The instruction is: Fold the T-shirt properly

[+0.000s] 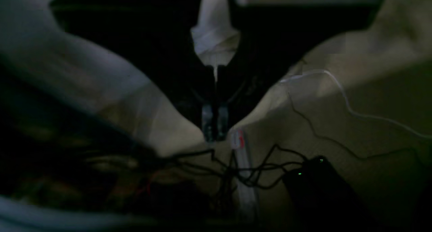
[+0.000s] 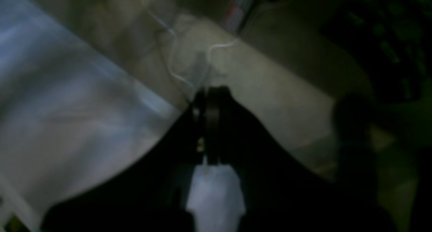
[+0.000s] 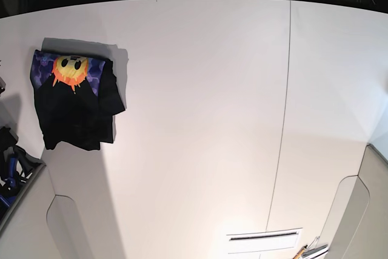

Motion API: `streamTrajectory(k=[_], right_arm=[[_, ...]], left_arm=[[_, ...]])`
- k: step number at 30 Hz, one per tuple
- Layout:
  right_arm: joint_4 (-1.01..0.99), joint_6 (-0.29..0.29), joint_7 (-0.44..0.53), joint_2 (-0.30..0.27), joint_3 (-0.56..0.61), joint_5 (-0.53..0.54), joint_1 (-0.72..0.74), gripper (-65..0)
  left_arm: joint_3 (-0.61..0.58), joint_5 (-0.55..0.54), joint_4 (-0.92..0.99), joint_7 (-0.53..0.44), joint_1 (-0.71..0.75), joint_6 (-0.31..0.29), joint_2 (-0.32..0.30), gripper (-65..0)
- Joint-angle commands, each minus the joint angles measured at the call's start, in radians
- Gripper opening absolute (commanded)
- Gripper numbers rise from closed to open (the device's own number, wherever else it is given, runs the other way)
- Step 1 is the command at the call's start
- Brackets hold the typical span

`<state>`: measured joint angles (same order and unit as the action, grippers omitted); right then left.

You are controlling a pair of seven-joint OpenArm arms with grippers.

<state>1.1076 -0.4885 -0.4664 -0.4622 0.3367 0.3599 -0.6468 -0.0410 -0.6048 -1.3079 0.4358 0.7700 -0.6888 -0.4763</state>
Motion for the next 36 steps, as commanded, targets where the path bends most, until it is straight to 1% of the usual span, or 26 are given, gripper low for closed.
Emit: streamTrajectory(k=[1, 5, 9, 12, 15, 18, 20, 22, 23, 24, 27, 31, 36], right_arm=[[-0.047, 0.012, -0.001, 0.020, 0.014, 0.002, 0.026, -65.0], [-0.270, 0.078, 0.003, 0.126, 0.032, 0.002, 0.154, -65.0], [-0.445, 0.134, 0.039, 0.209, 0.032, 0.002, 0.261, -65.0], [-0.531, 0.196, 0.053, 0.265, 0.032, 0.002, 0.330, -65.0], [-0.585, 0.281, 0.093, 0.320, 0.032, -0.006, 0.397, -65.0], [-0.615, 0.364, 0.158, 0.374, 0.031, -0.047, 0.457, -65.0], [-0.617, 0.405, 0.176, 0.406, 0.031, -0.074, 0.489, -65.0], [-0.617, 0.423, 0.177, 0.431, 0.031, -0.076, 0.516, -65.0], [-0.617, 0.448, 0.180, 0.439, 0.031, -0.076, 0.531, -65.0], [-0.617, 0.459, 0.183, 0.443, 0.031, -0.076, 0.541, -65.0], [-0.617, 0.464, 0.185, 0.451, 0.031, -0.076, 0.568, -65.0], [-0.617, 0.495, 0.186, 0.457, 0.031, -0.090, 0.593, -65.0], [-0.617, 0.572, 0.186, 0.463, 0.029, -0.099, 0.610, -65.0]], left_arm=[[-0.021, 0.023, 0.006, -0.028, -0.016, -0.009, -0.011, -65.0], [-0.109, 0.112, 0.090, -0.055, -0.113, -0.009, 0.013, -65.0], [-0.159, 0.179, 0.242, -0.145, -0.206, -0.009, 0.064, -65.0], [-0.163, 0.237, 0.374, -0.195, -0.275, -0.009, 0.119, -65.0], [-0.163, 0.299, 0.492, -0.251, -0.353, -0.001, 0.162, -65.0], [-0.163, 0.343, 0.576, -0.290, -0.425, 0.096, 0.195, -65.0], [-0.163, 0.376, 0.615, -0.311, -0.467, 0.157, 0.214, -65.0], [-0.163, 0.403, 0.647, -0.332, -0.508, 0.208, 0.228, -65.0], [-0.163, 0.413, 0.660, -0.335, -0.526, 0.221, 0.233, -65.0], [-0.163, 0.420, 0.671, -0.335, -0.541, 0.233, 0.236, -65.0], [-0.163, 0.427, 0.690, -0.335, -0.571, 0.260, 0.237, -65.0], [-0.163, 0.430, 0.692, -0.336, -0.576, 0.259, 0.238, -65.0], [-0.163, 0.430, 0.692, -0.336, -0.576, 0.259, 0.237, -65.0]])
